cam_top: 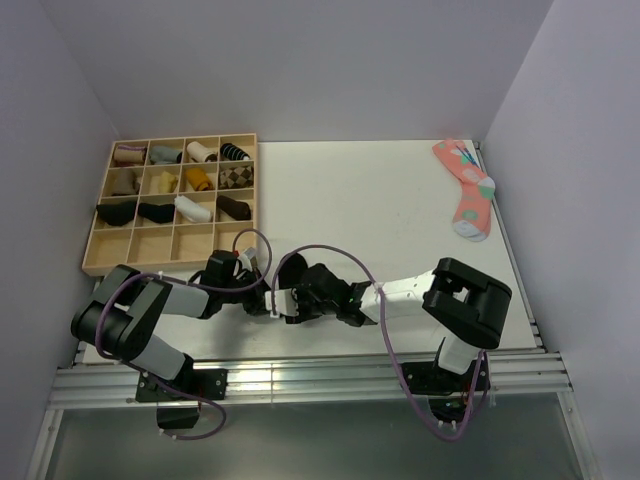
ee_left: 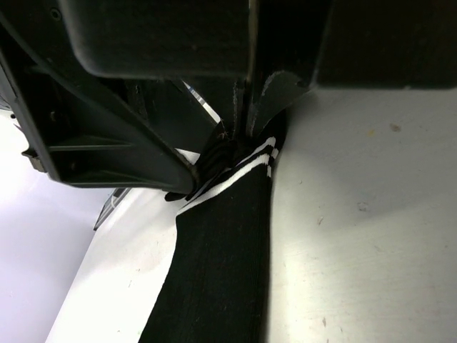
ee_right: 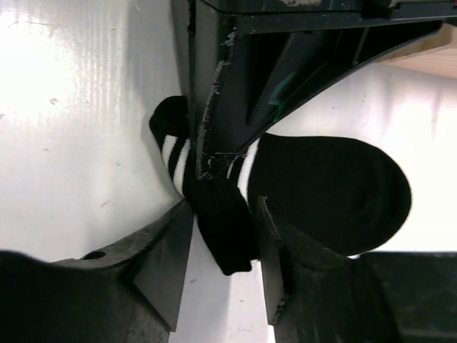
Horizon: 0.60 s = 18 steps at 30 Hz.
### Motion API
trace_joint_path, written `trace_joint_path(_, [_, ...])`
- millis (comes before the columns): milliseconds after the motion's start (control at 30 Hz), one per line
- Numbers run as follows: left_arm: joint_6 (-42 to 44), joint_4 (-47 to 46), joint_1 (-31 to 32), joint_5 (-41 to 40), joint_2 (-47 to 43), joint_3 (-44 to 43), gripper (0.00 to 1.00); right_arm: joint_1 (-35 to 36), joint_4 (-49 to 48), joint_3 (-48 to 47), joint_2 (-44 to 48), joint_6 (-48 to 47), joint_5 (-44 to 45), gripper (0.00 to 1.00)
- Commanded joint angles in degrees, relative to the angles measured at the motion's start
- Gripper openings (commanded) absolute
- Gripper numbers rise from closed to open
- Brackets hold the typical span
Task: Roll the socks
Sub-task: Roll the sock at the center of the board.
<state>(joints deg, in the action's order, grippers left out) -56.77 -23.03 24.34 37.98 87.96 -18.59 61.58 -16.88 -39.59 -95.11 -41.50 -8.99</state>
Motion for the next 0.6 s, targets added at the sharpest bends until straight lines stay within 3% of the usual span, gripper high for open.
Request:
trace_joint_path(0, [1.05, 11.07, -0.17, -2.29, 2.21, 1.27, 0.00, 0.73, -2.45, 1.45, -0.60, -1.22, 1.87, 0.49])
trace_joint_path(133, [0.70, 10.90, -0.25, -1.68, 1.51, 1.36, 0.00, 0.91, -1.14, 0.75, -1.74, -1.31, 1.18, 0.47])
trace_joint_path(200, [0.79, 11.51, -0.34, -1.94, 0.98, 1.19, 0.00, 0.91, -0.60, 0.83, -1.48, -0.87, 0.56, 0.35])
trace_joint_path(433, [0.96, 11.43, -0.78, -1.59, 0.72, 1.62, 0.00, 0.91, -0.43, 1.45, -0.60, -0.52, 0.73, 0.29])
trace_joint_path(567, [0.79, 11.07, -0.78, -1.94, -1.12, 1.98, 0.02, 0.91, 3.42, 0.31, -1.04, 0.45, -1.19, 0.21])
